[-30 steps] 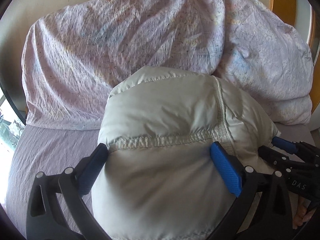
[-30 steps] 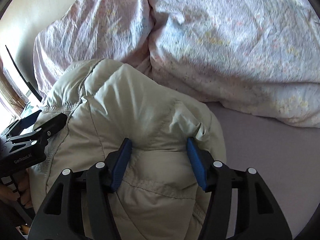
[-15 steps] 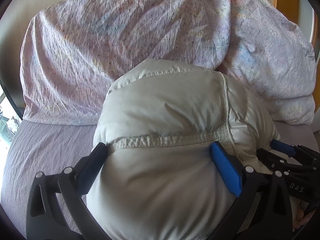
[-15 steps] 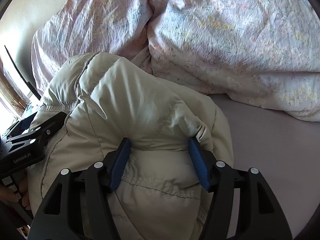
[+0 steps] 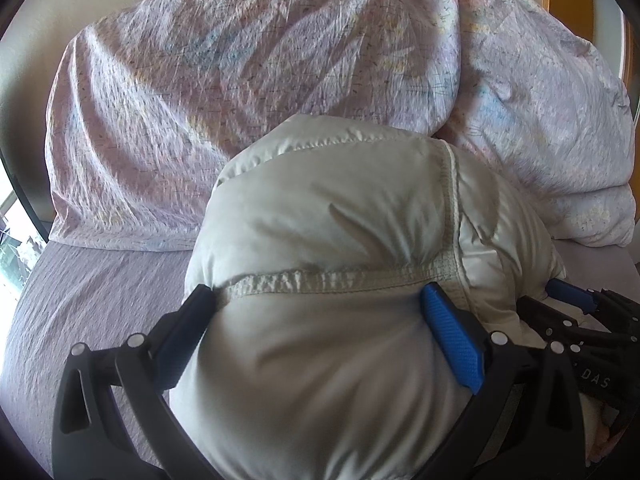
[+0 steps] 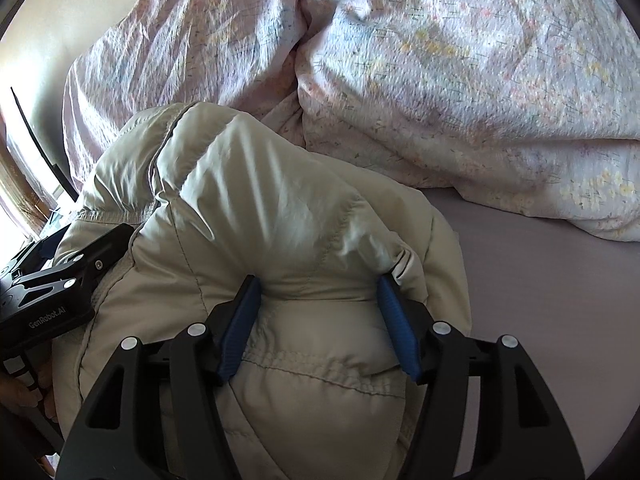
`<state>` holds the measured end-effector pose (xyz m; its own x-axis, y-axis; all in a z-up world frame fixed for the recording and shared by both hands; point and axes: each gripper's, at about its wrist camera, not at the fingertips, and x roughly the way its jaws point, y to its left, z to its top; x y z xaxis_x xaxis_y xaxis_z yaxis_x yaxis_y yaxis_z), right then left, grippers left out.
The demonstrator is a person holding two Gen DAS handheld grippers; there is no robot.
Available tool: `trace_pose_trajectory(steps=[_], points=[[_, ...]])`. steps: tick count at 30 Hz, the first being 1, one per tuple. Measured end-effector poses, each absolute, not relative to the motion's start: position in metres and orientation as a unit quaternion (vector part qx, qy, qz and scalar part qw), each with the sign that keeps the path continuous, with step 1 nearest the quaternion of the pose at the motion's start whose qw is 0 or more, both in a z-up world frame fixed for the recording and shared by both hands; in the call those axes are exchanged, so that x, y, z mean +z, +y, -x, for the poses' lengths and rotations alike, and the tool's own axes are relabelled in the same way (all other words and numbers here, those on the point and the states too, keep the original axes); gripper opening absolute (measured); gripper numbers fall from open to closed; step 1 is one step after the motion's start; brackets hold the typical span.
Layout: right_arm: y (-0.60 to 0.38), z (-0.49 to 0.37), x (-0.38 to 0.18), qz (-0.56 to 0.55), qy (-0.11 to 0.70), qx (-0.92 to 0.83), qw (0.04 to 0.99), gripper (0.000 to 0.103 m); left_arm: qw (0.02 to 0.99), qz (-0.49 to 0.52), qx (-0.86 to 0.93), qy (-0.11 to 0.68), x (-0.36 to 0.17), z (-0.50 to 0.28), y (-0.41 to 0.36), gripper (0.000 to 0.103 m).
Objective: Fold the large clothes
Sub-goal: 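Lift the jacket bundle with both grippers and set it down on the sheet, then open both grippers and pull them back from the folded jacket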
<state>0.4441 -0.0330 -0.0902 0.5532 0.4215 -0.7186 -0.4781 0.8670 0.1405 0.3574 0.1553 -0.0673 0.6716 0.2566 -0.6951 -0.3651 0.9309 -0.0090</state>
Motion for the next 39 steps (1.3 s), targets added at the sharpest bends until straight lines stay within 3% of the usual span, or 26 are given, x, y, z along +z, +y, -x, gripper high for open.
trace_pose_trajectory(steps=[10,17,39], points=[[-0.034,-0.442,-0.092,0.036,0.39,0.254,0.884,0.063,0.913,0.069,0.174,0.362,-0.07,-0.354,0.152,0.101],[-0.046,-0.451,-0.055,-0.019,0.372,0.241,0.896,0.063,0.915,0.073,0.172,0.359,-0.07,-0.354,0.154,0.101],[-0.022,-0.457,-0.104,0.037,0.37,0.221,0.902,0.064,0.918,0.061,0.175,0.351,-0.071,-0.353,0.15,0.101]])
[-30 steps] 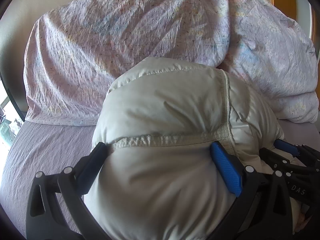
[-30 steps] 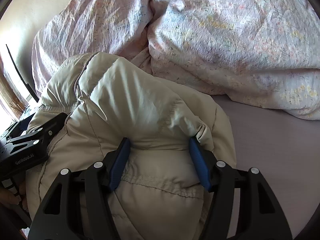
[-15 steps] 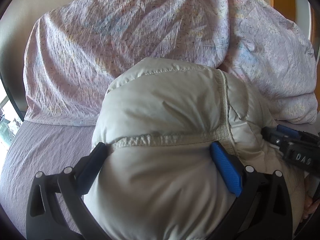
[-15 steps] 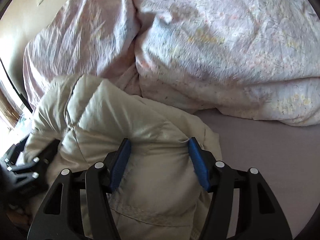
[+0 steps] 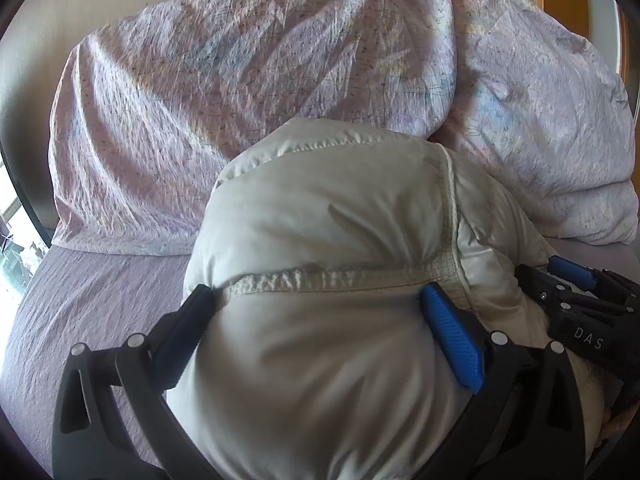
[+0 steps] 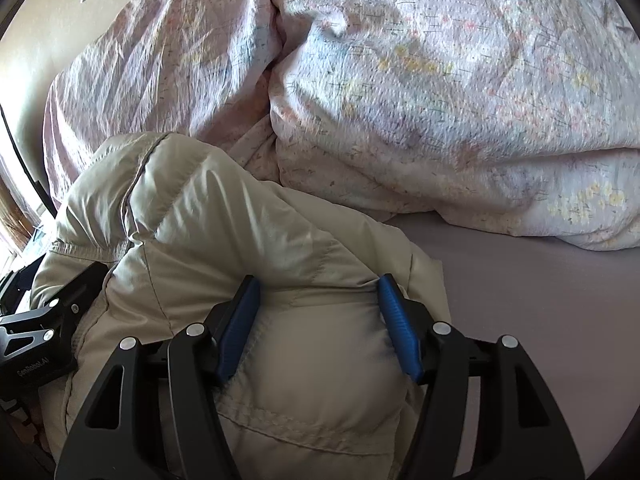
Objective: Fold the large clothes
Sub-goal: 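Open both grippers and pull them back from the folded jacket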
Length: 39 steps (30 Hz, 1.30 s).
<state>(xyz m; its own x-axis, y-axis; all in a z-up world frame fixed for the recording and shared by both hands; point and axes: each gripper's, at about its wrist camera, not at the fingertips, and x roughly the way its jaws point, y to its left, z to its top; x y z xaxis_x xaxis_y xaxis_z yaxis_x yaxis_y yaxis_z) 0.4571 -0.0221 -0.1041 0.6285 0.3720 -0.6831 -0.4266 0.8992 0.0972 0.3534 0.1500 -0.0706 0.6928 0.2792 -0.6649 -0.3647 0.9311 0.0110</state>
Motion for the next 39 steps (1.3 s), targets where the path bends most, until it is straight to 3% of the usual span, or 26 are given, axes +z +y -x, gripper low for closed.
trace_pose_trajectory(steps=[5,7,12,18,39], points=[[-0.012,-0.449,-0.09,0.053,0.402,0.204,0.891,0.07,0.916,0.063,0.172,0.357,-0.063,-0.346,0.149,0.101],[-0.014,-0.439,-0.083,0.061,0.411,0.196,0.888,0.082,0.914,0.076,0.169,0.362,-0.057,-0.338,0.15,0.101],[-0.025,-0.398,-0.064,0.078,0.41,0.183,0.89,0.085,0.912,0.107,0.149,0.367,-0.043,-0.301,0.149,0.101],[-0.045,-0.346,-0.044,0.068,0.406,0.184,0.893,0.099,0.914,0.096,0.15,0.365,-0.028,-0.238,0.137,0.101],[-0.08,-0.224,-0.048,0.02,0.42,0.229,0.878,0.1,0.907,0.104,0.128,0.386,-0.02,-0.115,0.11,0.101]])
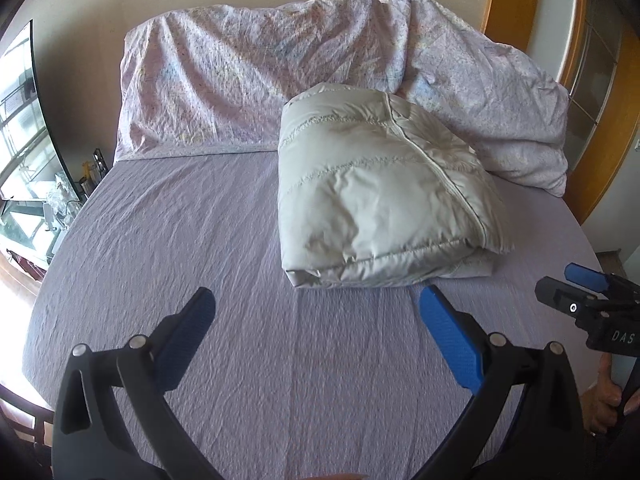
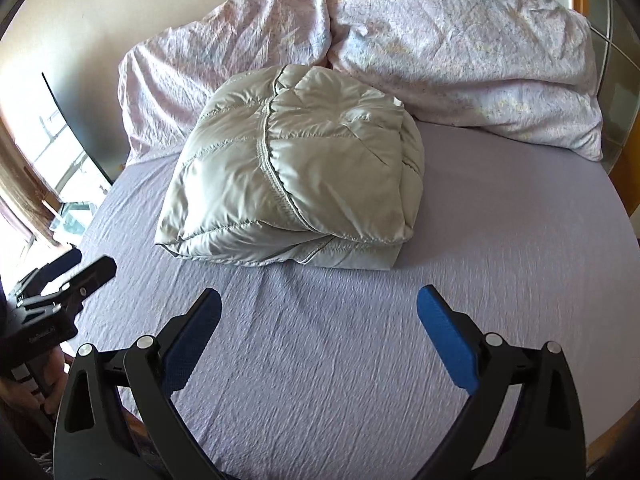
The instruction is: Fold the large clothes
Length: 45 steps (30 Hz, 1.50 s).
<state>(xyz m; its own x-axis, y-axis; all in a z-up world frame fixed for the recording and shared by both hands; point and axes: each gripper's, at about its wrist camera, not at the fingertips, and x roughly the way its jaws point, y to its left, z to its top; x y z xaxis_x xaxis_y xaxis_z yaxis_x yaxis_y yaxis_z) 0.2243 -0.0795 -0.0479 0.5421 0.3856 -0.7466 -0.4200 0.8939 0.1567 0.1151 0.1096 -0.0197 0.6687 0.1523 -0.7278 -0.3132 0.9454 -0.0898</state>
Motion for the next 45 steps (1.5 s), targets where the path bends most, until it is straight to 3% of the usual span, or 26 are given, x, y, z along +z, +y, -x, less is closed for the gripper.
trace_pose_trajectory(steps=[45], points=[[-0.079,-0.21,-0.053,-0.007,0.405,0.236,0.883,0.1,0.913,0.105,0.101,0.382,-0.022,-0.113,0.102,0.101]])
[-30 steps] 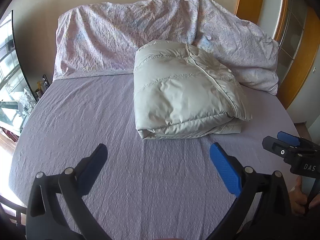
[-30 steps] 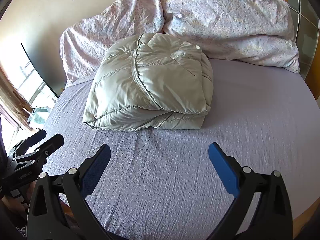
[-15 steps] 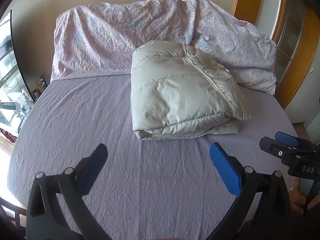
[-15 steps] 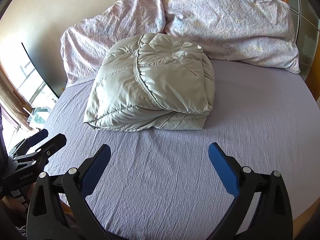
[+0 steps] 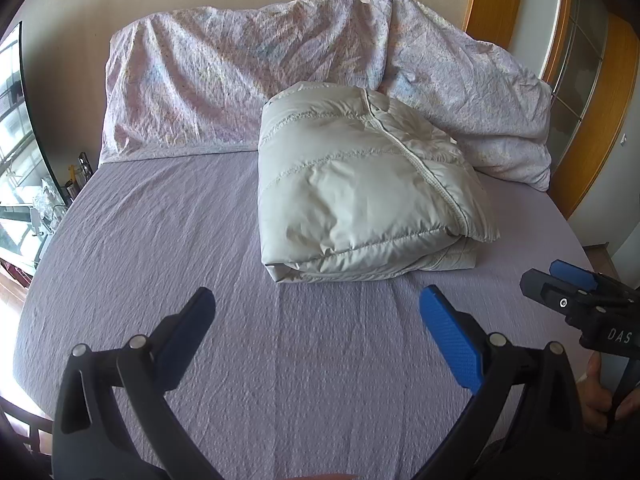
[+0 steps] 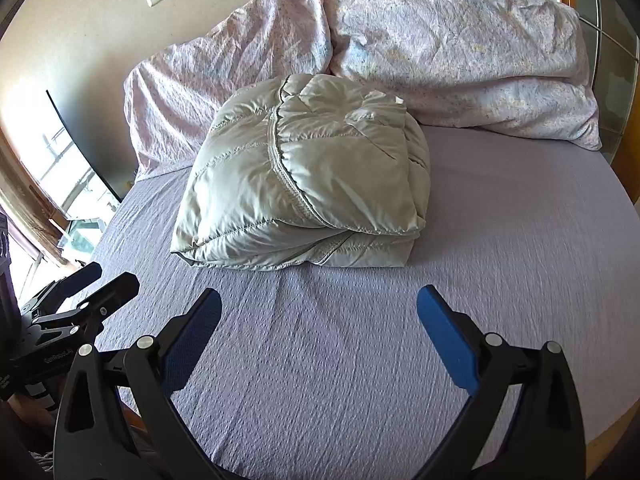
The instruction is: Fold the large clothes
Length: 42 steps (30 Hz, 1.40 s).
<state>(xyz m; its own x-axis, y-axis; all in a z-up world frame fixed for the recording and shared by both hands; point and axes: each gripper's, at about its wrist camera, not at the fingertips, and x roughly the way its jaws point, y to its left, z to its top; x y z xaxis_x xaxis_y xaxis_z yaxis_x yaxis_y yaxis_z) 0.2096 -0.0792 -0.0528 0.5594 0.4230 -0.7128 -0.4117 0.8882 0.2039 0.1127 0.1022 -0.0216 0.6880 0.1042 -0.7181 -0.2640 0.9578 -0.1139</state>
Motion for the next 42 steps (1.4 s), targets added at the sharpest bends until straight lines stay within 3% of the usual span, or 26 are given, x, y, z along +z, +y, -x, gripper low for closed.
trace_pose_trajectory(steps=[42], points=[[-0.077,-0.217,-0.058,-0.008,0.415,0.236,0.878,0.1,0.913,0.108,0.088,0.383,-0.025,-0.122,0.101,0.101]])
